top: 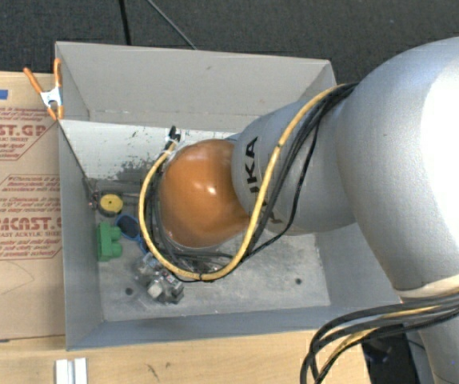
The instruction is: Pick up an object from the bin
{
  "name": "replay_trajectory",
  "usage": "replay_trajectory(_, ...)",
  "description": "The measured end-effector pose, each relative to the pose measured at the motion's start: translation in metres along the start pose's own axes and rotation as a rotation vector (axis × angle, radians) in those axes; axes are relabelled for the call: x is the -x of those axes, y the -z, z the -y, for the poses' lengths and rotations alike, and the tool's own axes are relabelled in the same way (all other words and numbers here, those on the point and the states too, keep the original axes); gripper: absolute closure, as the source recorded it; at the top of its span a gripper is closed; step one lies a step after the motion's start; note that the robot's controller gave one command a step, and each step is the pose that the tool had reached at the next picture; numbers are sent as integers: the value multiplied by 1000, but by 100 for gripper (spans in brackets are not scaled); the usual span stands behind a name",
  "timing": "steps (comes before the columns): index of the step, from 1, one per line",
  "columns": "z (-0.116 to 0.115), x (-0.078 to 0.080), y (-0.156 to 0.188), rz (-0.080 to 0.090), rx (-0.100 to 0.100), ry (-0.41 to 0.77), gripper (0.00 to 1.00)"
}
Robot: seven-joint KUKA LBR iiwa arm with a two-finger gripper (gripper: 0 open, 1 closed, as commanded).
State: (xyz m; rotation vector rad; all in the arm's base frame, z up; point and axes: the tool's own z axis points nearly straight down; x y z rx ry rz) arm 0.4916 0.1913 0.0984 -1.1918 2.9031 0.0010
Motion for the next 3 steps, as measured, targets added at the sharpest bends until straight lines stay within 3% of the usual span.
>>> replay_trajectory(3,-1,3,81,1,-1,-1,100)
